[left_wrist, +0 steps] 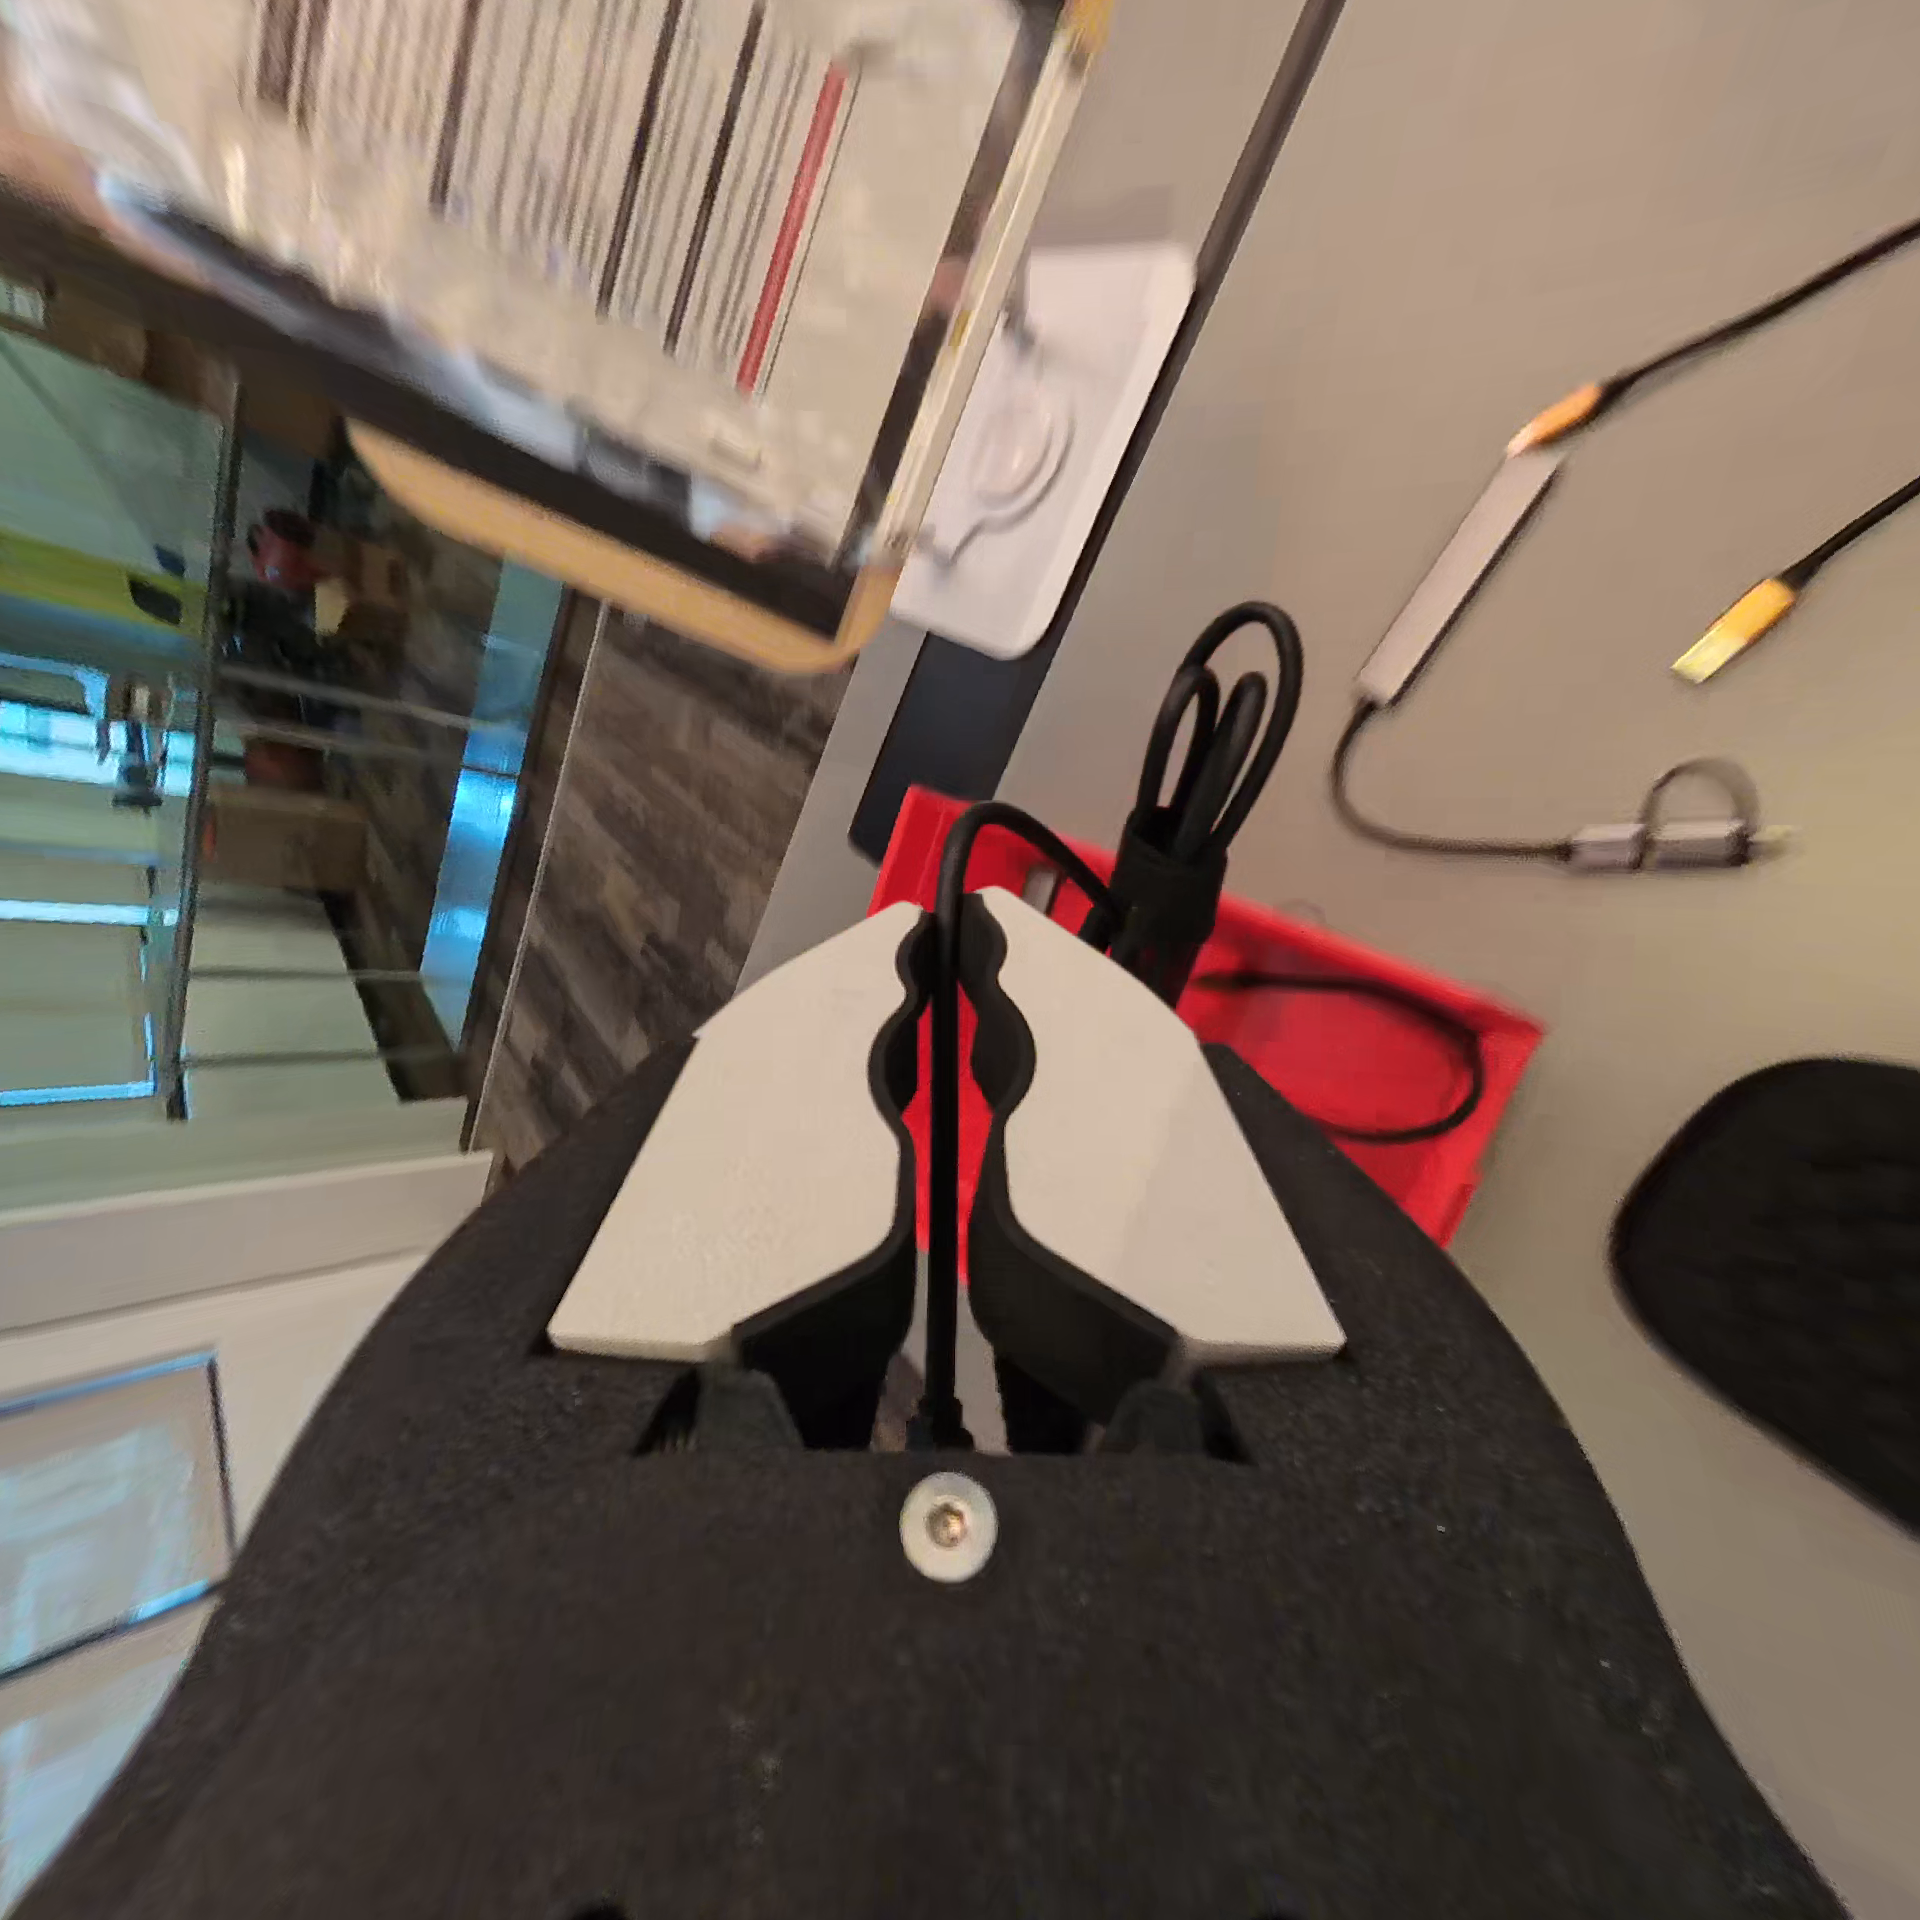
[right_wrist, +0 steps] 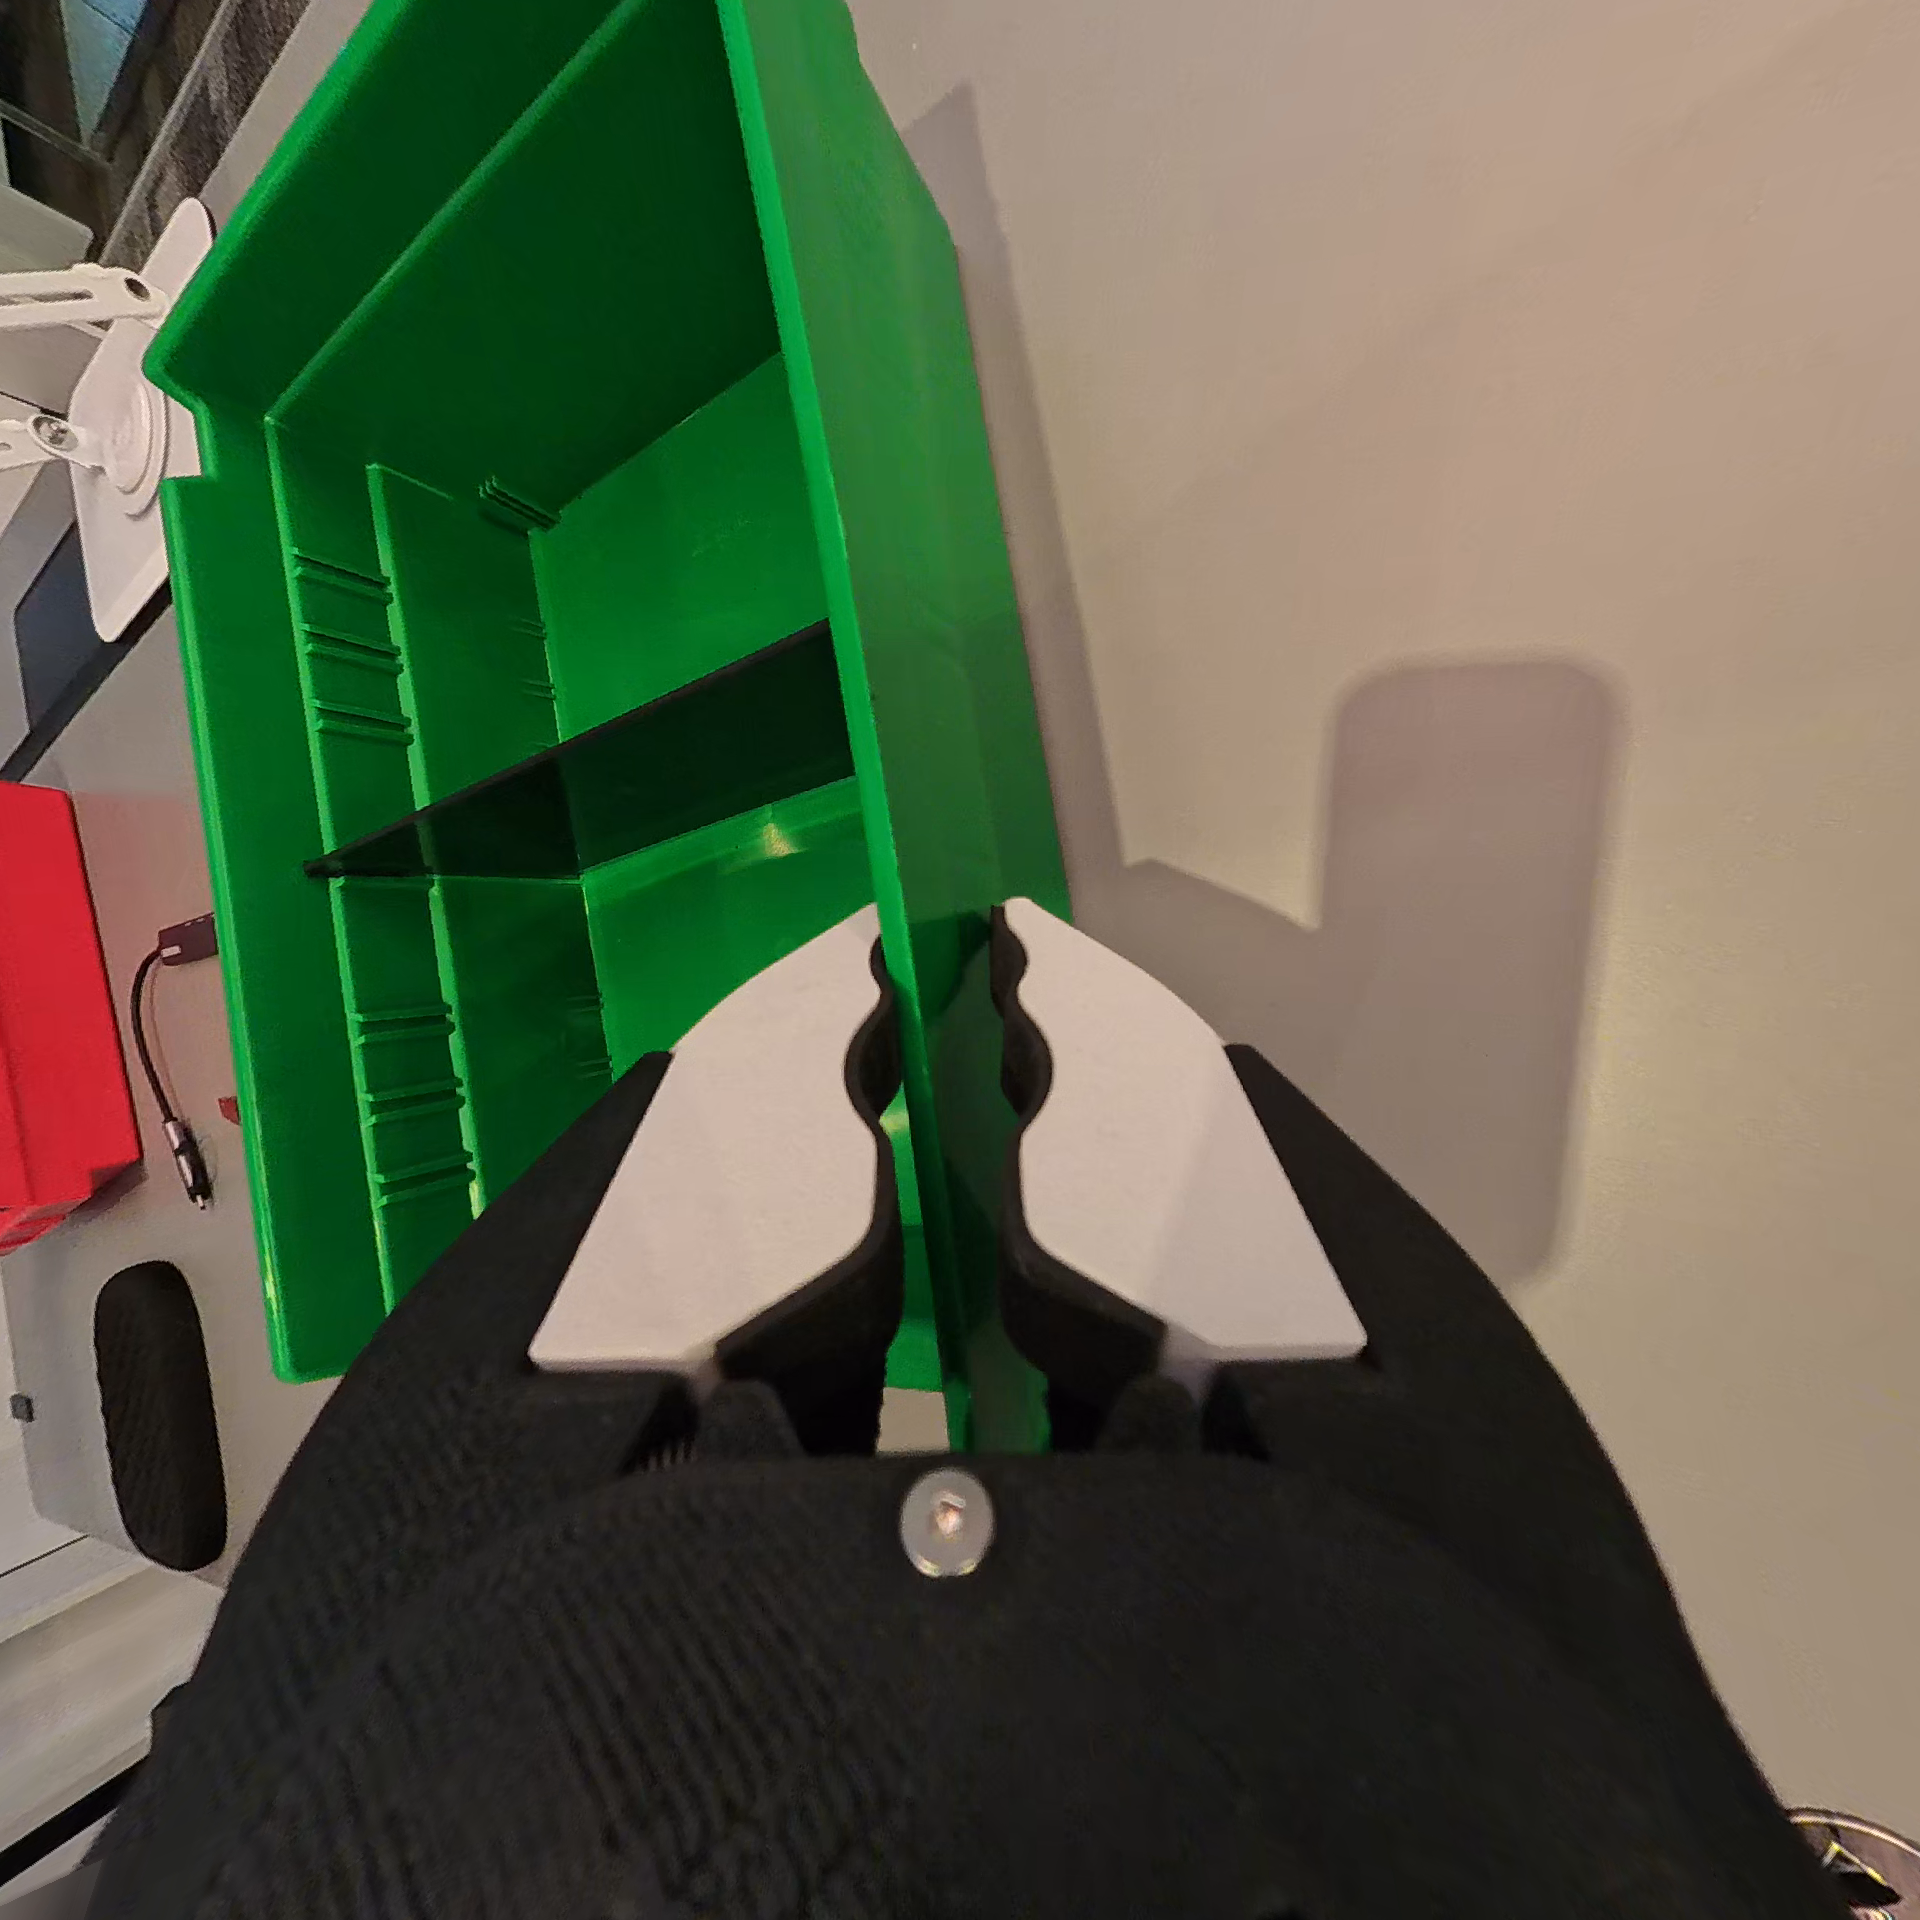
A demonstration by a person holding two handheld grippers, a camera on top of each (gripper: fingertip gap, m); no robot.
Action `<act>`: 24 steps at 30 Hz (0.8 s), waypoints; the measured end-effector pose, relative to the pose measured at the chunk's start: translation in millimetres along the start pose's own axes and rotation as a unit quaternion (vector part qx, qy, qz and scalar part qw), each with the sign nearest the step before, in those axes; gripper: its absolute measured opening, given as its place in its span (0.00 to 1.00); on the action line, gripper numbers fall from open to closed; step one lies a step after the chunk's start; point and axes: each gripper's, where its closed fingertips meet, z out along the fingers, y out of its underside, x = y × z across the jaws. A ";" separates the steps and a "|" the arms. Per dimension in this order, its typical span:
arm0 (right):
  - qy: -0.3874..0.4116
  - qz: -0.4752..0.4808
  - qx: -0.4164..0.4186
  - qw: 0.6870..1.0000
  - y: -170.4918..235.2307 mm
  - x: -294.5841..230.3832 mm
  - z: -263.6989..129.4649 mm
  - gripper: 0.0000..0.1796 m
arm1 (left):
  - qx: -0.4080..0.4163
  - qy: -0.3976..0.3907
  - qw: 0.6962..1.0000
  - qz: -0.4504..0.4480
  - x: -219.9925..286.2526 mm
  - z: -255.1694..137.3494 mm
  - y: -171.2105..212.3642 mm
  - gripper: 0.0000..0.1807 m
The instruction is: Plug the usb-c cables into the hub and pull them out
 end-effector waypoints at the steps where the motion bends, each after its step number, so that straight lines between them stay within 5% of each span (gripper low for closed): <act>1: 0.001 -0.001 0.000 1.000 -0.1 0.1 0.1 0.09 | 0.017 0.006 1.000 0.004 10.2 -2.7 -18.5 0.02; 10: -0.010 0.000 0.004 1.000 0.0 -0.4 0.2 0.09 | 0.052 0.086 0.990 0.100 140.8 65.0 -119.2 0.02; 17: -0.018 0.004 0.016 1.000 -5.3 2.3 -0.3 0.08 | -0.005 0.145 0.971 0.191 220.8 146.3 -127.8 0.02; 24: -0.003 0.013 0.031 0.999 -13.9 11.7 -1.9 0.07 | -0.030 0.194 0.957 0.213 254.7 168.6 -129.2 0.02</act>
